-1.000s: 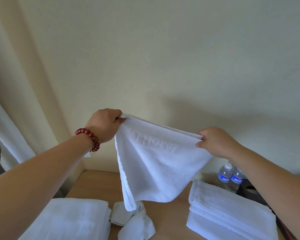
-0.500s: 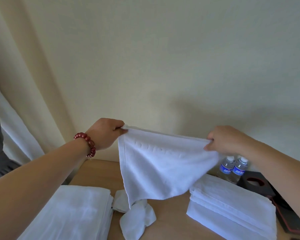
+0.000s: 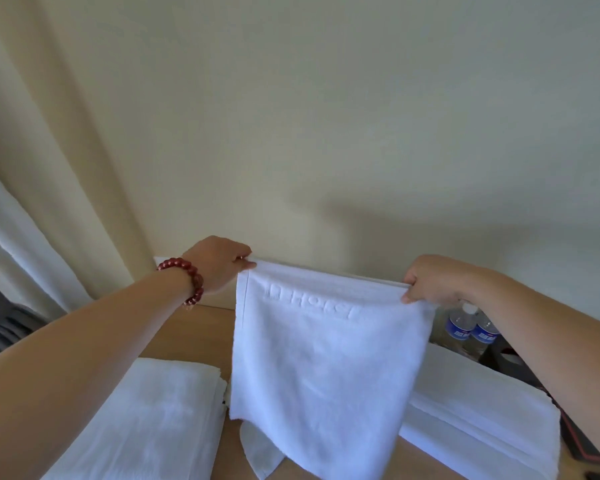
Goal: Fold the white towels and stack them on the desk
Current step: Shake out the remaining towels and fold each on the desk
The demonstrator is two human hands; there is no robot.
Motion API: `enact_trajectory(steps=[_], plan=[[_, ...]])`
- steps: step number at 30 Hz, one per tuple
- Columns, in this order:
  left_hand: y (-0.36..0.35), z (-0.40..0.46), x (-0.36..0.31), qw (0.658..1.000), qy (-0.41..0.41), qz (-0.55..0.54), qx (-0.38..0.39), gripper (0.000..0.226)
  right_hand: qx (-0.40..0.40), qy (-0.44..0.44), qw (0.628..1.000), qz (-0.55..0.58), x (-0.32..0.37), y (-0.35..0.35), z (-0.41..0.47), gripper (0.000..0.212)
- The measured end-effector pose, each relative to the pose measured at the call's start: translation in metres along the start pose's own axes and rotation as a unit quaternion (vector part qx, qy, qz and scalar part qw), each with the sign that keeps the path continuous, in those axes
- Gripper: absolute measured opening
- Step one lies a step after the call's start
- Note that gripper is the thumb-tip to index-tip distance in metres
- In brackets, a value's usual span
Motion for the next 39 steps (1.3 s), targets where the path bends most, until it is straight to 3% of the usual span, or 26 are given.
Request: enact_trajectory(steps=[3,6,11,15,18,19,23,26,29,33,37,39], plan=[[0.011,0.013,0.004,0.996,0.032,0.029,-0.083,0.029,-0.089,-0.004,0.995,-0.038,0.003,0.021,0.019,0.038],[0.023,0.017,0.003,0.988,0.062,0.03,-0.135,0.026,-0.193,0.007,0.981,-0.003,0.0,0.04,0.021,0.039],[0.01,0.006,0.006,0.987,0.077,0.033,-0.137,0.026,-0.252,0.015,0.966,0.053,-0.001,0.031,0.012,0.03],[-0.048,-0.013,0.008,0.993,0.037,0.04,-0.102,0.02,-0.269,0.009,0.962,0.045,-0.007,-0.027,0.007,0.026],[-0.113,-0.037,0.0,0.995,-0.028,0.059,-0.08,0.009,-0.217,-0.005,0.976,0.004,-0.013,-0.107,0.02,0.018],[-0.14,-0.043,0.001,0.996,-0.04,0.055,-0.064,0.018,-0.189,-0.011,0.982,-0.009,-0.016,-0.137,0.025,0.021],[-0.246,-0.07,0.011,0.997,0.0,0.04,0.061,0.022,-0.105,0.006,0.994,0.018,-0.022,-0.246,0.035,0.024],[-0.306,-0.093,0.01,0.993,-0.017,0.032,0.115,0.033,-0.044,0.022,0.997,0.063,-0.021,-0.315,0.032,0.021],[-0.355,-0.12,0.023,0.982,0.046,-0.015,0.18,0.015,-0.019,0.022,0.995,0.093,-0.013,-0.365,0.024,0.014],[-0.406,-0.165,0.016,0.971,0.044,-0.057,0.227,0.029,0.003,-0.018,0.995,0.096,-0.008,-0.409,0.016,0.017],[-0.441,-0.189,0.005,0.962,-0.005,-0.013,0.272,0.035,0.06,-0.044,0.991,0.111,-0.008,-0.449,0.013,0.012],[-0.456,-0.193,0.012,0.949,0.024,-0.006,0.313,0.035,0.085,-0.053,0.987,0.124,-0.008,-0.462,0.013,0.014]])
Point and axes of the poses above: each hand's wrist, its own z-axis towards the middle knuckle, its own y-axis out of the back of the hand, x = y × z, the point moved 8 cm from there along z, towards the middle knuckle, and after that the axes turned 11 degrees about x, right-handed, at the moved point
